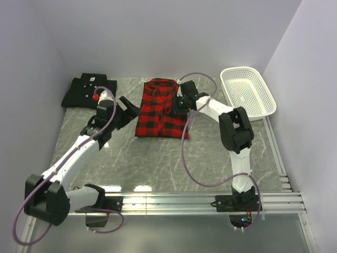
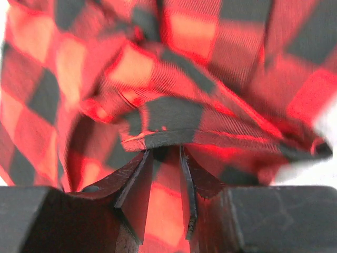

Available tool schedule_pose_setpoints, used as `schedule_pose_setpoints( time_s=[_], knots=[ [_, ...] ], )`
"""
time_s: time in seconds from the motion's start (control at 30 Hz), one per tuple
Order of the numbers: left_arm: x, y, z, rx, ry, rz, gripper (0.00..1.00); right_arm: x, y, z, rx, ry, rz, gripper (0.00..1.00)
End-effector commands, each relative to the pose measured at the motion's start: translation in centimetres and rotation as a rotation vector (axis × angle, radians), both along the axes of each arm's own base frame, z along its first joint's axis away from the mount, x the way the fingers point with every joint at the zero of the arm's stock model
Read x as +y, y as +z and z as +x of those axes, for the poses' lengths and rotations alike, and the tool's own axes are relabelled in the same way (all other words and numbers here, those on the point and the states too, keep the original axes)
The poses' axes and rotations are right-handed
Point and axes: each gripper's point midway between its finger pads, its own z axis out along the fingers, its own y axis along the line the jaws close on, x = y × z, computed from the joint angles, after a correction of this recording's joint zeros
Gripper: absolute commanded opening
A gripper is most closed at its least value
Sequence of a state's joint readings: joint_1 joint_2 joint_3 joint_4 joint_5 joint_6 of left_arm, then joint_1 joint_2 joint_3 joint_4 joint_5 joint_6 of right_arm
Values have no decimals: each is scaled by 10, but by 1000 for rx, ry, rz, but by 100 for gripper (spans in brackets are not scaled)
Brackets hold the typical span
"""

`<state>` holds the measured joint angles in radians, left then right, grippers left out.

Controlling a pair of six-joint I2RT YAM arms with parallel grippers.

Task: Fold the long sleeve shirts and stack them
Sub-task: Fold the shirt

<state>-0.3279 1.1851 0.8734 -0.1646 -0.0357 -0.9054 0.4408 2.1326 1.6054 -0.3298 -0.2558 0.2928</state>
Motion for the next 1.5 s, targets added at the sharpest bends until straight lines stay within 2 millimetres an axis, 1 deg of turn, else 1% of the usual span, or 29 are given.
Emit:
schedule_pose_setpoints(
  time_s=[0.0, 0.03, 0.07, 0.1, 0.13, 0.2, 0.27, 0.4, 0.47, 0.53, 0.57, 0.67, 0.73, 0.83, 0.87, 0.9, 0.93, 1.0, 1.03, 1.07, 1.1, 1.13, 1.17, 1.2, 1.23, 1.27, 1.33, 1.43, 1.47],
  knots=[
    [17, 5, -13, -49, 32, 52, 94, 20, 28, 30, -75, 29, 67, 35],
    [18, 9, -17, -65, 31, 53, 94, 24, 29, 34, -78, 32, 84, 35],
    [20, 8, -19, -66, 33, 55, 94, 29, 30, 42, -83, 31, 97, 35],
    [20, 5, -21, -63, 30, 60, 94, 33, 31, 44, -80, 31, 116, 35],
    [21, 4, -23, -63, 27, 67, 94, 36, 26, 47, -75, 30, 122, 36],
    [23, 0, -25, -53, 32, 73, 94, 39, 28, 57, -86, 15, 138, 36],
    [22, -2, -25, -51, 32, 70, 94, 39, 22, 65, -89, 1, 150, 38],
    [19, 0, -25, -58, 18, 62, 94, 33, 11, 79, -74, -59, 160, 39],
    [18, 1, -24, -59, 10, 63, 94, 23, 4, 85, -63, -100, 168, 40],
    [17, 1, -24, -60, 3, 63, 94, 20, 0, 88, -51, -111, 181, 40],
    [17, 1, -25, -61, 0, 61, 94, 17, -7, 90, -33, -115, 189, 40],
    [15, 0, -25, -60, -11, 60, 95, 17, -16, 91, 19, -117, 201, 42],
    [14, 0, -25, -59, -14, 64, 95, 17, -17, 92, 25, -116, 202, 42],
    [13, 0, -26, -58, -24, 69, 95, 19, -8, 89, 11, -105, 225, 43],
    [13, 3, -25, -61, -23, 69, 95, 19, 2, 89, -5, -103, 235, 43],
    [13, 3, -26, -61, -25, 69, 95, 20, 7, 87, -12, -99, 246, 44],
    [13, 3, -27, -56, -29, 74, 95, 22, 24, 87, -36, -93, 268, 44],
    [13, 10, -27, -66, -30, 76, 95, 26, 35, 84, -46, -84, 308, 44],
    [14, 13, -27, -72, -33, 79, 95, 27, 48, 83, -57, -80, 330, 44],
    [14, 14, -30, -63, -39, 87, 95, 29, 50, 80, -58, -81, 350, 44],
    [15, 21, -30, -82, -41, 98, 95, 31, 53, 77, -35, -105, 385, 45],
    [17, 25, -31, -91, -43, 109, 95, 33, 67, 74, -45, -113, 418, 45],
    [18, 28, -32, -98, -48, 123, 94, 35, 62, 69, -21, -141, 468, 46],
    [21, 32, -33, -118, -58, 160, 94, 37, 63, 65, -6, -150, 497, 48],
    [24, 34, -34, -123, -58, 181, 94, 38, 71, 63, -13, -155, 530, 53],
    [27, 39, -35, -137, -58, 201, 94, 39, 65, 58, 16, -188, 567, 56],
    [37, 42, -39, -144, -52, 268, 95, 40, 68, 53, 30, -203, 610, 64],
    [53, 48, -44, -180, -16, 343, 95, 45, 65, 47, 60, -222, 673, 68],
    [58, 45, -45, -180, 1, 361, 96, 48, 66, 45, 68, -217, 689, 68]
  ],
)
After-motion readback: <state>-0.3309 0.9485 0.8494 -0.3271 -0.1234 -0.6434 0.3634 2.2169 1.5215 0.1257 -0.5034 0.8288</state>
